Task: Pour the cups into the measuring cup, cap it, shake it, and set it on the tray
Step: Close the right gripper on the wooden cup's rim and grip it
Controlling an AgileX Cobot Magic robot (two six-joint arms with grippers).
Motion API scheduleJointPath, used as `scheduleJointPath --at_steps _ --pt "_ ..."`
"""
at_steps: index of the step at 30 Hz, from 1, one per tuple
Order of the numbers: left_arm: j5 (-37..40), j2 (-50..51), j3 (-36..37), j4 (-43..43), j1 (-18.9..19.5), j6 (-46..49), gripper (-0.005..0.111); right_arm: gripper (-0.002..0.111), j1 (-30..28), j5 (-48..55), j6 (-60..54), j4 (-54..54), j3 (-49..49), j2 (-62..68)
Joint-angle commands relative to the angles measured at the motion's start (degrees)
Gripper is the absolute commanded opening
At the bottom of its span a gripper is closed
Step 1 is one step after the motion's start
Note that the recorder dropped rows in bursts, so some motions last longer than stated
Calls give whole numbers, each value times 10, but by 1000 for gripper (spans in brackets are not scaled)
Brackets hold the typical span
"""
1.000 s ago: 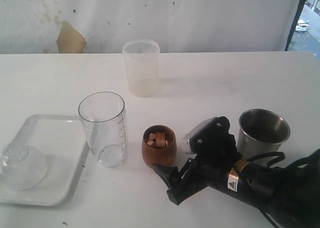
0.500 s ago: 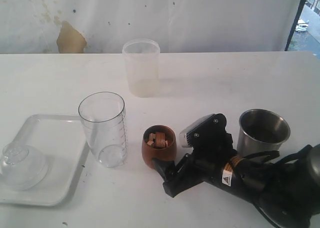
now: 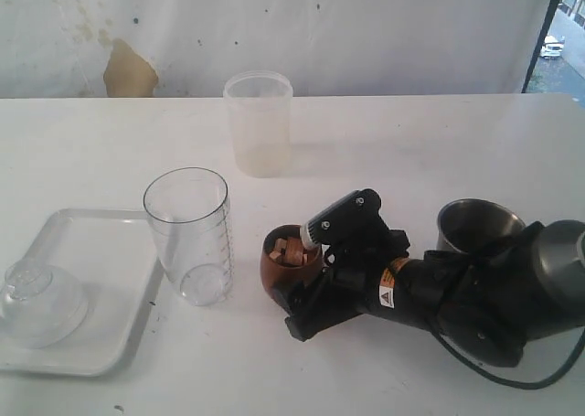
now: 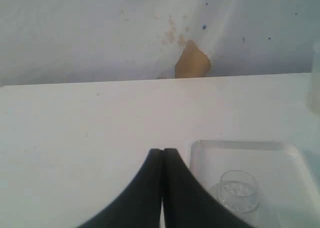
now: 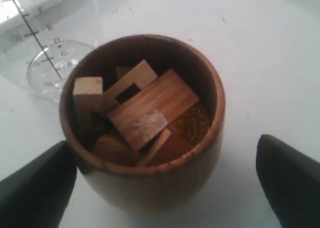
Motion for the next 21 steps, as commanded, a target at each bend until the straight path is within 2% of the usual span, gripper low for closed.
scheduleJointPath --at_steps 1,12,21 --pt "-3 -2 1 -4 -3 0 0 89 0 18 3 -2 -13 1" --pt "-3 -2 1 -4 -3 0 0 89 0 -15 -45 -8 -18 1" --pt "-3 -2 1 -4 -3 0 0 89 0 74 -43 -6 -63 4"
